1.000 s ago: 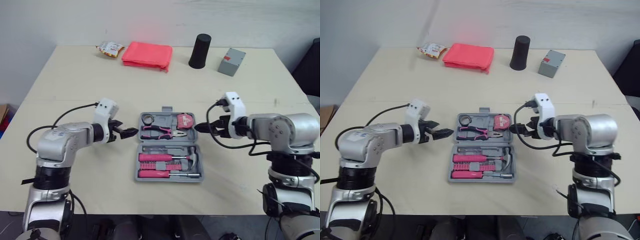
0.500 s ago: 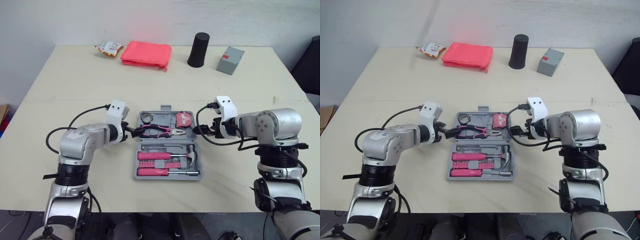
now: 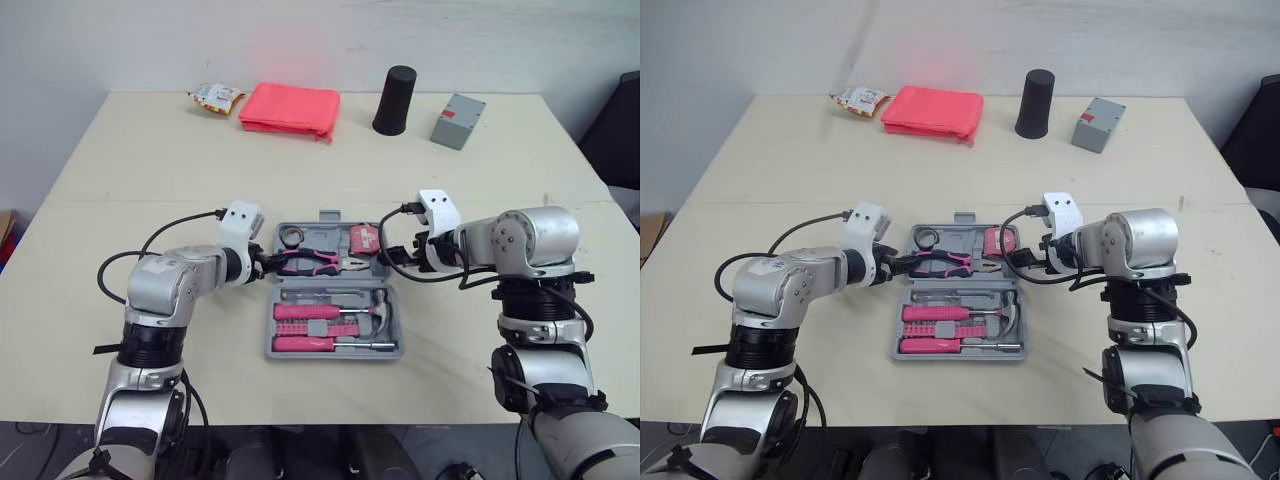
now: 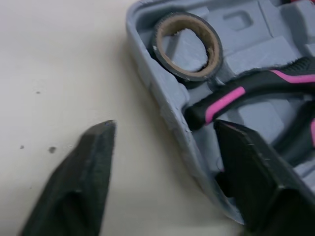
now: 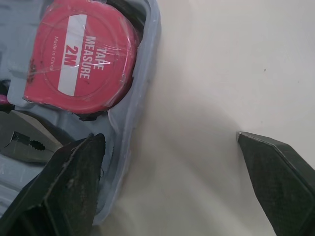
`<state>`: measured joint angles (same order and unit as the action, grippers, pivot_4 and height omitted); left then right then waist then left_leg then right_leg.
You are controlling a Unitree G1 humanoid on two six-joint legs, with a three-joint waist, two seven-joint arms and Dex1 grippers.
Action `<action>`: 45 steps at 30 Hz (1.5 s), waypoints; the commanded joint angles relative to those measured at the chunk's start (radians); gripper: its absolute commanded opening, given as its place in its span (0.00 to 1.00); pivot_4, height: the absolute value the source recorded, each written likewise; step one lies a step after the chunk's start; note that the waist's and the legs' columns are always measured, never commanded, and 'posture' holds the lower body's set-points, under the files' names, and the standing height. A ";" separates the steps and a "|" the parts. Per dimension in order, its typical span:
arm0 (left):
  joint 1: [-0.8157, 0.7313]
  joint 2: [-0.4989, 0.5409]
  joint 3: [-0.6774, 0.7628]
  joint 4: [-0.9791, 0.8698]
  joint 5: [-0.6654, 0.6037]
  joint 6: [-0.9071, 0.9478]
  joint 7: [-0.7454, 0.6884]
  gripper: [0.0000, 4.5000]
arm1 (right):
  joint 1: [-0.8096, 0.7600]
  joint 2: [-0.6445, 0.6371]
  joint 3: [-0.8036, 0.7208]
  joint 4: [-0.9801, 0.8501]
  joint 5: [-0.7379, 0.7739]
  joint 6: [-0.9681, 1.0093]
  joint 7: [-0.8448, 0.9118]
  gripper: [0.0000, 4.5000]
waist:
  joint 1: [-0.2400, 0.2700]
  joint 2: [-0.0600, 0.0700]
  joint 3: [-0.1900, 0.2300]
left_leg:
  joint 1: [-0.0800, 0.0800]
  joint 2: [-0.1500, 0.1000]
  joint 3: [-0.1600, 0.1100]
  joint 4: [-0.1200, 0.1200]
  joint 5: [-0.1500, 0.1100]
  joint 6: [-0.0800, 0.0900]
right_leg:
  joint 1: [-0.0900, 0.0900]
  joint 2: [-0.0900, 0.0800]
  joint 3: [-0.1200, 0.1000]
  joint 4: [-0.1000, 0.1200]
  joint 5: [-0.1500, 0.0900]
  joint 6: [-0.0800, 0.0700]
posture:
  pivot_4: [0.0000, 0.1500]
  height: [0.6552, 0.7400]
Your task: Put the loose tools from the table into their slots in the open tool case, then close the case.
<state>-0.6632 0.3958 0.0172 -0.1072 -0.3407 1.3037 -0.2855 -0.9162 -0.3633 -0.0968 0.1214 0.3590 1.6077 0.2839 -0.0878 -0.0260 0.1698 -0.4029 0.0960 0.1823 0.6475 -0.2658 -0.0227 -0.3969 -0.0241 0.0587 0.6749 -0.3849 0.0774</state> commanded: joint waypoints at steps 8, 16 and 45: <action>-0.004 -0.012 -0.034 0.000 -0.006 0.013 -0.017 0.01 | 0.009 0.094 -0.094 0.031 -0.010 -0.010 -0.040 0.00 | 0.001 0.000 0.000 | 0.002 0.001 0.000 0.000 0.001 -0.001 | 0.002 0.001 0.000 0.001 0.000 0.000 | 1.00 1.00; 0.021 -0.046 0.060 0.012 -0.009 -0.372 -0.076 0.00 | 0.163 0.036 -0.011 -0.213 -0.021 -0.434 0.050 0.00 | 0.005 0.000 0.000 | 0.003 0.000 0.000 -0.001 0.002 -0.002 | 0.002 0.001 0.000 0.001 0.001 -0.001 | 1.00 1.00; 0.574 0.306 0.147 0.377 0.130 -1.740 -0.579 0.59 | 0.881 -0.400 0.075 -0.019 -0.581 -2.197 0.089 0.73 | 0.002 -0.001 0.001 | 0.019 -0.001 0.000 -0.016 0.002 0.000 | 0.020 -0.001 -0.001 -0.016 0.001 -0.001 | 1.00 1.00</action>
<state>-0.1146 0.6770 0.1101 0.2313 -0.1920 -0.4268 -0.8469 -0.0807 -0.7385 0.0246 0.1132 -0.2234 -0.5643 0.3769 -0.0854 -0.0273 0.1710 -0.3829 0.0949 0.1824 0.6306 -0.2638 -0.0231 -0.3767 -0.0254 0.0580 0.6585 -0.3838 0.0759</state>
